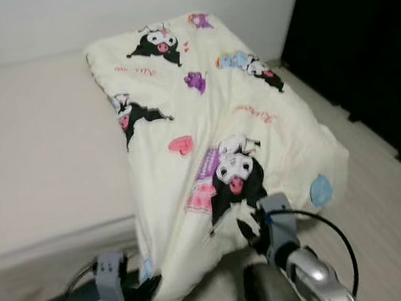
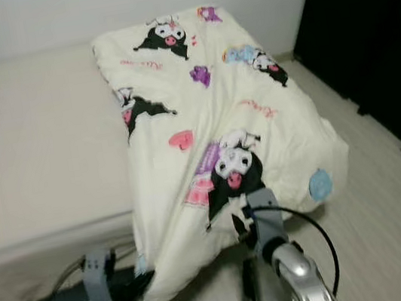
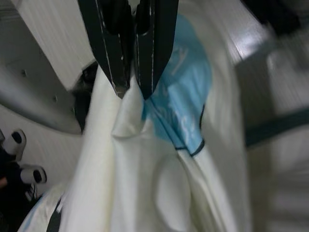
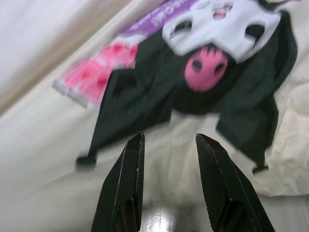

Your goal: Clean up the room

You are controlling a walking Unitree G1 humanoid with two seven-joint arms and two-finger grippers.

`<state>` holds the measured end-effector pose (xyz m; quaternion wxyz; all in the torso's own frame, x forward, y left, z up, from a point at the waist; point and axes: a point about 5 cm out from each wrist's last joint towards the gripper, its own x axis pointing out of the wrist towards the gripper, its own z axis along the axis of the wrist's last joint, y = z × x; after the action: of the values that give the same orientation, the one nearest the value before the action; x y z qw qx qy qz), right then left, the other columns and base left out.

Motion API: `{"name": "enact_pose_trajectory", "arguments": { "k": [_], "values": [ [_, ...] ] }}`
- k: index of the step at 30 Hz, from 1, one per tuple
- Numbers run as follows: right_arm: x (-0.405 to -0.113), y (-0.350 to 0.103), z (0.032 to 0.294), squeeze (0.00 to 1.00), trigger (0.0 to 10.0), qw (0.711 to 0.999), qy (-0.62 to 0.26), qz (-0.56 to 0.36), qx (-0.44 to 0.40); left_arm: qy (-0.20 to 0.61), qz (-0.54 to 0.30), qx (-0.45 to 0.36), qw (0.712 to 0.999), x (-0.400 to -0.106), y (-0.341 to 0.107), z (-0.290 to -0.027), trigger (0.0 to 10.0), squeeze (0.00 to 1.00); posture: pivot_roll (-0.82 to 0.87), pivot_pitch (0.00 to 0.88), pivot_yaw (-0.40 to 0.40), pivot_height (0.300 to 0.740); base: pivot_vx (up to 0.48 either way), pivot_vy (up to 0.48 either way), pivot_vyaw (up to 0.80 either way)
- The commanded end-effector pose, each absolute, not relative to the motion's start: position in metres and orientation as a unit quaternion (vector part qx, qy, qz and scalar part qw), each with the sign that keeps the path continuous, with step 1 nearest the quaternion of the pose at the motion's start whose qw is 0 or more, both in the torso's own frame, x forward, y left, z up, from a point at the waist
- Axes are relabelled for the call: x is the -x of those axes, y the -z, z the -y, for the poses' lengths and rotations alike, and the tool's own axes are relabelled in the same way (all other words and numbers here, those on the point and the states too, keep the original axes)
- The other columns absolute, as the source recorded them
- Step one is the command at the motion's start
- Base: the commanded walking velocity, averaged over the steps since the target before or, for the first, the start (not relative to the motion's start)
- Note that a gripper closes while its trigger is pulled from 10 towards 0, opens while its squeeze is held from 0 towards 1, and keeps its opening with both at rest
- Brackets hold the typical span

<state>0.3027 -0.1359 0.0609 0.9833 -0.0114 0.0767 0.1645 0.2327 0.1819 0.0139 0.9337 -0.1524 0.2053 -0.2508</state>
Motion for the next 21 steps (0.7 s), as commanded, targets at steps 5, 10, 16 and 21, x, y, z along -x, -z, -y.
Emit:
{"name": "enact_pose_trajectory", "arguments": {
  "k": [5,10,16,21],
  "values": [
    [-0.3,-0.054,0.134,0.0,10.0,0.982,-0.165,-0.091,0.003,0.21,-0.245,0.089,0.942,-0.222,0.0,-0.193,0.0,0.0,-0.07,0.302,-0.064,0.555,0.0,0.0,0.0],
    [-0.3,-0.054,0.134,0.0,10.0,0.982,-0.165,-0.091,0.004,0.162,-0.228,0.059,0.958,-0.233,-0.007,-0.199,10.0,0.0,-0.08,0.3,-0.059,0.555,0.0,0.0,0.0],
    [-0.299,-0.053,0.137,0.0,10.0,0.983,-0.161,-0.091,0.004,0.126,-0.18,0.09,0.971,-0.24,-0.028,-0.207,10.0,1.0,-0.08,0.299,-0.056,0.555,0.0,0.0,0.0],
    [-0.298,-0.052,0.136,0.0,10.0,0.983,-0.162,-0.092,0.001,0.116,-0.15,0.104,0.976,-0.238,-0.041,-0.225,10.0,0.0,-0.07,0.283,-0.053,0.555,0.0,0.0,0.0]
  ]
}}
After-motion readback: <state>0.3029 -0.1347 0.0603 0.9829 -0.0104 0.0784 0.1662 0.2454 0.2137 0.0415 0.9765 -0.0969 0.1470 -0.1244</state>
